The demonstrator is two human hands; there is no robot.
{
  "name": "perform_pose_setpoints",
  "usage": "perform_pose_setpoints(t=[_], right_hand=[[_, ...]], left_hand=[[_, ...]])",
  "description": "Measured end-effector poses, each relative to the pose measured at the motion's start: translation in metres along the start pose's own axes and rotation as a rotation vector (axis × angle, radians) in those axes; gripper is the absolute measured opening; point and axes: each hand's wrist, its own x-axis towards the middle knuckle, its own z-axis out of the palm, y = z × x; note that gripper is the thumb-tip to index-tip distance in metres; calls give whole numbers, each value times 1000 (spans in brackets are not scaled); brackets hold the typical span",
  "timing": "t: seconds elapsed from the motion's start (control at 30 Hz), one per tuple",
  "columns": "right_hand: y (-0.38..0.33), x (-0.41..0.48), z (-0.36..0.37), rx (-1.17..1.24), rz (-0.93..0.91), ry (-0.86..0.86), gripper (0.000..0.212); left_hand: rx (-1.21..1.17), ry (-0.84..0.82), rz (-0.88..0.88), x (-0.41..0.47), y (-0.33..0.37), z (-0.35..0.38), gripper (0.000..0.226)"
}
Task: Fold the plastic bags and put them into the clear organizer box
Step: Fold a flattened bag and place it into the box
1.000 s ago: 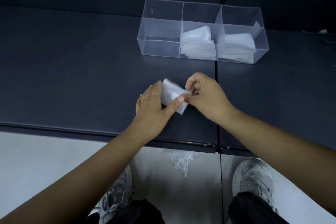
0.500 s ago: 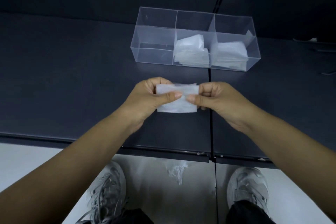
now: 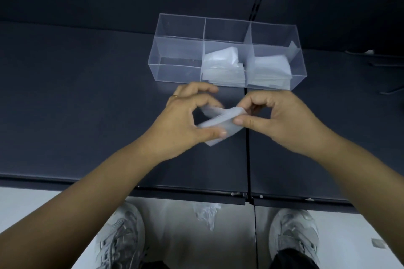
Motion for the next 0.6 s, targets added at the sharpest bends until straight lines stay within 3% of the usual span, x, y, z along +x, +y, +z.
perform_pose_setpoints(t=[0.1, 0.17, 0.3, 0.37, 0.47, 0.6], right_hand=[[6, 1, -11, 72, -4, 16, 9], [15, 7, -19, 162, 22, 94, 16], [53, 33, -48, 279, 221, 479, 13], [76, 49, -64, 67, 318, 636, 15], [102, 65, -79, -248, 442, 644, 19], [105, 74, -79, -417, 502, 682, 12]], left_hand=[[-76, 23, -53, 4, -4, 1, 12], [-209, 57, -106, 7, -5, 2, 13], [-227, 170, -157, 11, -17, 8, 12], [-177, 176, -209, 5, -26, 17, 13], [-9, 131, -216, -13, -38, 34, 16], [181, 148, -93, -28, -45, 47, 15]])
